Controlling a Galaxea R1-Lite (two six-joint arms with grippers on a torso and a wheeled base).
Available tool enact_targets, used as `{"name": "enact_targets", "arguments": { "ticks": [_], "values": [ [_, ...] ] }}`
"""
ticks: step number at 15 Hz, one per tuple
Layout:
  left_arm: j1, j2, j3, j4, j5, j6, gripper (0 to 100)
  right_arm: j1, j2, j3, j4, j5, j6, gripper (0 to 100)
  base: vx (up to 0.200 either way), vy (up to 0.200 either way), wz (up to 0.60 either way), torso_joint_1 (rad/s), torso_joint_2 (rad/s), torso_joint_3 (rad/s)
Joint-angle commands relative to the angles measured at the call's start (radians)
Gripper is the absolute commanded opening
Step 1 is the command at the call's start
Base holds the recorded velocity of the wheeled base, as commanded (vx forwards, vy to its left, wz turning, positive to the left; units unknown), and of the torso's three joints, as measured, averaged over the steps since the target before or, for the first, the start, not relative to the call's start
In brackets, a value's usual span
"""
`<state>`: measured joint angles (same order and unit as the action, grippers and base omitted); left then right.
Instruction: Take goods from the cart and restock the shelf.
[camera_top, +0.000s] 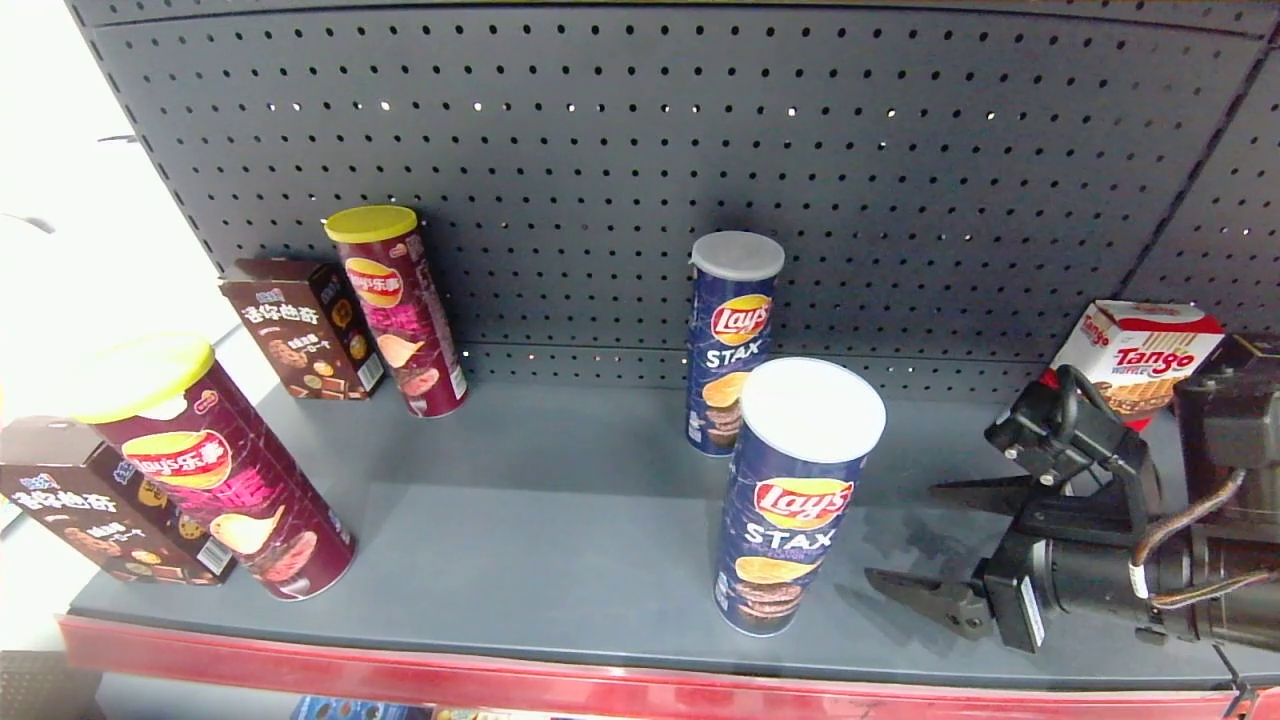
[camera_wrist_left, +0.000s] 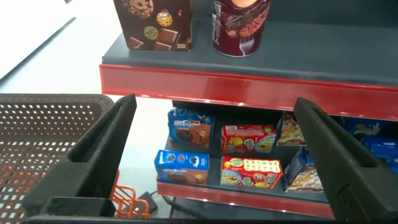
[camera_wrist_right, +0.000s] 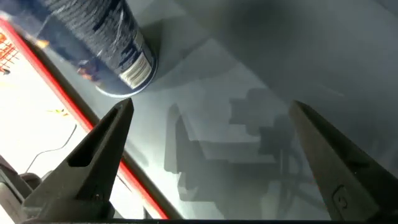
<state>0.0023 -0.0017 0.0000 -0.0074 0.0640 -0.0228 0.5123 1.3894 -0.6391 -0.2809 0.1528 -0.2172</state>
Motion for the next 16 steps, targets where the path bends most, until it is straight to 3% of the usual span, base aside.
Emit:
{"name": "enact_targets", "arguments": {
  "ticks": [1, 16],
  "values": [
    [0.001, 0.003, 0.000, 0.000, 0.000, 0.000, 100, 0.003, 0.039, -0.025, 0.000, -0.001, -0.001, 100, 0.000, 0.000, 0.00, 0.000, 0.00, 0.000],
    [0.001, 0.003, 0.000, 0.000, 0.000, -0.003, 100, 0.077, 0.137, -0.111, 0.000, -0.024, -0.001, 100, 0.000, 0.000, 0.00, 0.000, 0.00, 0.000]
  ]
}}
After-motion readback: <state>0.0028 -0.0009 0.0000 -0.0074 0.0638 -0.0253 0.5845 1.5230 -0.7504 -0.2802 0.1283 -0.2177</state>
